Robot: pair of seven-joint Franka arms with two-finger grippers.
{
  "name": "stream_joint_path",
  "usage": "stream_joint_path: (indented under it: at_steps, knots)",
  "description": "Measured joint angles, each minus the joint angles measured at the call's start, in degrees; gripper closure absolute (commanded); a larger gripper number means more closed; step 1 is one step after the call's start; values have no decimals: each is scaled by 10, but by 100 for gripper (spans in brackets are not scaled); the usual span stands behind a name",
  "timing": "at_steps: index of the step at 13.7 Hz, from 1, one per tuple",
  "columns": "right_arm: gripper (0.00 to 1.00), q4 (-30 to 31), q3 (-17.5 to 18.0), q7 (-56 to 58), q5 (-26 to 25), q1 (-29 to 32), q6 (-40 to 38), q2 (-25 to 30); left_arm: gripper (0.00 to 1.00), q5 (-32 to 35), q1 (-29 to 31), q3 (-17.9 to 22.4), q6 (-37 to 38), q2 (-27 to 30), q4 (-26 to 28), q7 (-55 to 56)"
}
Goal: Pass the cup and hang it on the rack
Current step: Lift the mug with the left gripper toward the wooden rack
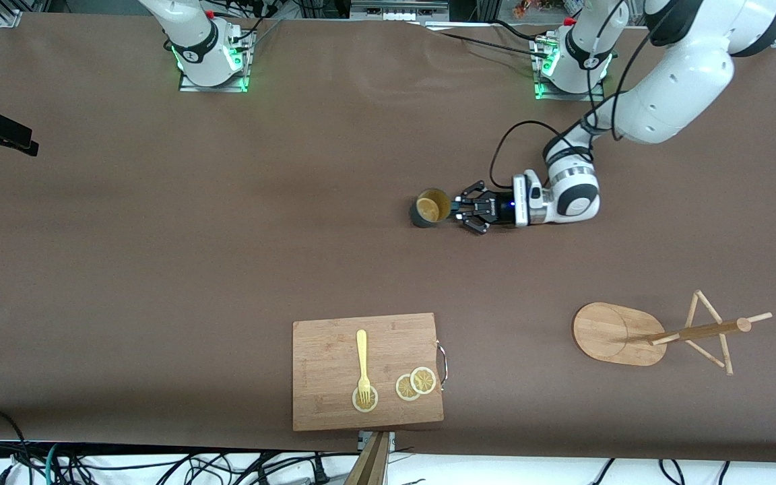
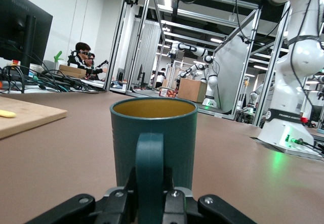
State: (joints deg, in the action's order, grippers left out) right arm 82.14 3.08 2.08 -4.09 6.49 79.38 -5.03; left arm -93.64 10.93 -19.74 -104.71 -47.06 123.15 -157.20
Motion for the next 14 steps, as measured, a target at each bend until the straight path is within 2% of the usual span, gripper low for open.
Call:
stream_joint_path:
  at_steps: [6,9,14]
  knots:
    - [0,0,0,0,0,0,0,0,100,187,171,0,113,111,24,119]
    - [0,0,0,0,0,0,0,0,100,271,248,1,164,138,30,202]
    - [0,0,0,0,0,0,0,0,100,340,379,3,229,178,24,385]
